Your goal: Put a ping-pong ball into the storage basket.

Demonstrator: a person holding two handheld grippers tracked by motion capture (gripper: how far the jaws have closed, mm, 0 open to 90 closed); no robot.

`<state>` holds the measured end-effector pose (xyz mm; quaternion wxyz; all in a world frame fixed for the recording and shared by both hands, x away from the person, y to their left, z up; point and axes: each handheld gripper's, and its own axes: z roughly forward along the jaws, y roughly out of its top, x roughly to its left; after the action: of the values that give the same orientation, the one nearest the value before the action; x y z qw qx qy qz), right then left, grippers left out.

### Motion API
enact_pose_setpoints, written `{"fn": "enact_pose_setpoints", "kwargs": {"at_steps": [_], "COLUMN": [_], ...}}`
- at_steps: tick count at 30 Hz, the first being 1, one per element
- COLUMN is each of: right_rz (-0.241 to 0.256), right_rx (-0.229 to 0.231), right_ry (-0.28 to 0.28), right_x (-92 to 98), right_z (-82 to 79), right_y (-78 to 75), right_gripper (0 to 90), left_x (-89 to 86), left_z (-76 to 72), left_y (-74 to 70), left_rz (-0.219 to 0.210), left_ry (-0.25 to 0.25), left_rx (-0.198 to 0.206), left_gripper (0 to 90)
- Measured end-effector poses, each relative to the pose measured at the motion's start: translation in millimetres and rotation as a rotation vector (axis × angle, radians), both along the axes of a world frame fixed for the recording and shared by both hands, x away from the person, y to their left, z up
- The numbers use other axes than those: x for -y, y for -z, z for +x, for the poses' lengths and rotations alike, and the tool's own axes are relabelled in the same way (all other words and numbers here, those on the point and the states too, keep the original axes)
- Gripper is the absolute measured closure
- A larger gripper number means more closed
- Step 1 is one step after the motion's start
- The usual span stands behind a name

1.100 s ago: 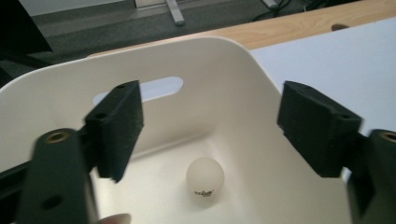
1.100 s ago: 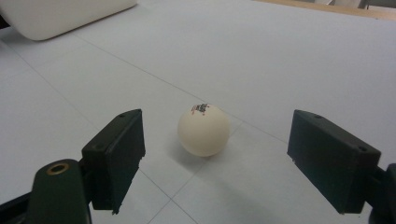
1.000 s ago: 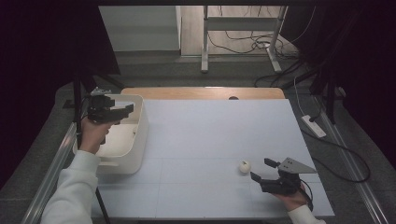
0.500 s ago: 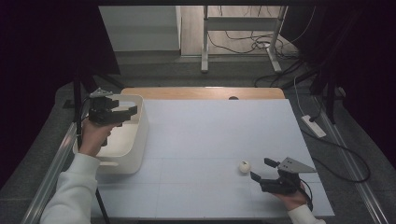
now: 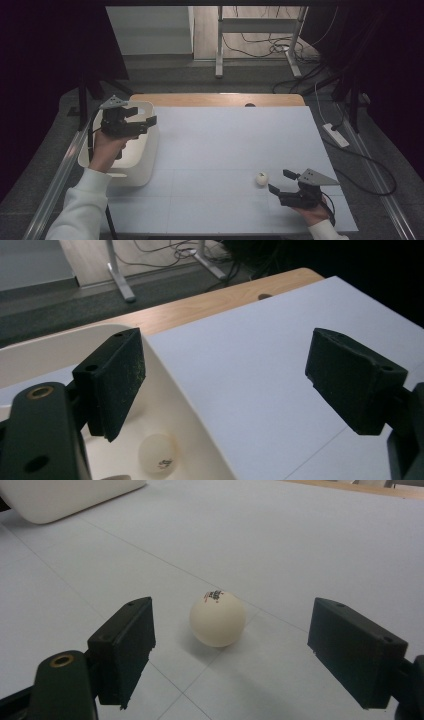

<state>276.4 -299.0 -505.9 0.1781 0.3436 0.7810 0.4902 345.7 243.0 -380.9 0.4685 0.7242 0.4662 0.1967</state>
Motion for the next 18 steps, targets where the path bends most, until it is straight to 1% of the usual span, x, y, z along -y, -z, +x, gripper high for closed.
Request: {"fn": "enact_pose_setpoints", "kwargs": {"at_steps": [1, 3, 5, 8, 10, 13, 15, 18], "right_rz": [0.003, 0.006, 0.007, 0.014, 0.020, 0.016, 0.010, 0.008], "right_rx": [0.000, -0.003, -0.004, -0.008, -0.008, -0.007, -0.004, -0.001], "right_ry": [0.002, 0.001, 0.003, 0.011, 0.014, 0.016, 0.011, 0.012], "right_x": [-0.2, 0.0, 0.3, 2.3, 2.8, 1.7, -0.4, -0.7], "right_z": [0.3, 1.5, 2.3, 3.0, 2.4, 1.8, 2.1, 3.0], "right_y": [0.0, 0.2, 0.3, -0.2, -0.3, -0.6, -0.8, -0.5], "right_gripper": [18.8, 18.8, 18.8, 18.8, 18.8, 18.7, 18.8, 18.8], "left_x": [1.6, 6.9, 8.6, 14.1, 18.0, 20.7, 23.1, 25.8], "left_z": [-1.2, -5.4, -7.0, -11.4, -13.4, -15.1, -16.8, -17.3], "left_y": [0.0, -0.4, -0.8, -1.6, -2.2, -3.5, -5.0, -4.8], "left_rz": [-0.005, 0.002, 0.003, -0.017, -0.015, -0.017, -0.032, -0.035], "left_ry": [0.005, 0.019, 0.026, 0.055, 0.065, 0.071, 0.083, 0.092], "left_rx": [0.002, 0.008, 0.010, 0.015, 0.020, 0.026, 0.035, 0.036], "left_gripper": [17.4, 17.6, 17.7, 17.9, 17.9, 17.8, 17.9, 17.9]}}
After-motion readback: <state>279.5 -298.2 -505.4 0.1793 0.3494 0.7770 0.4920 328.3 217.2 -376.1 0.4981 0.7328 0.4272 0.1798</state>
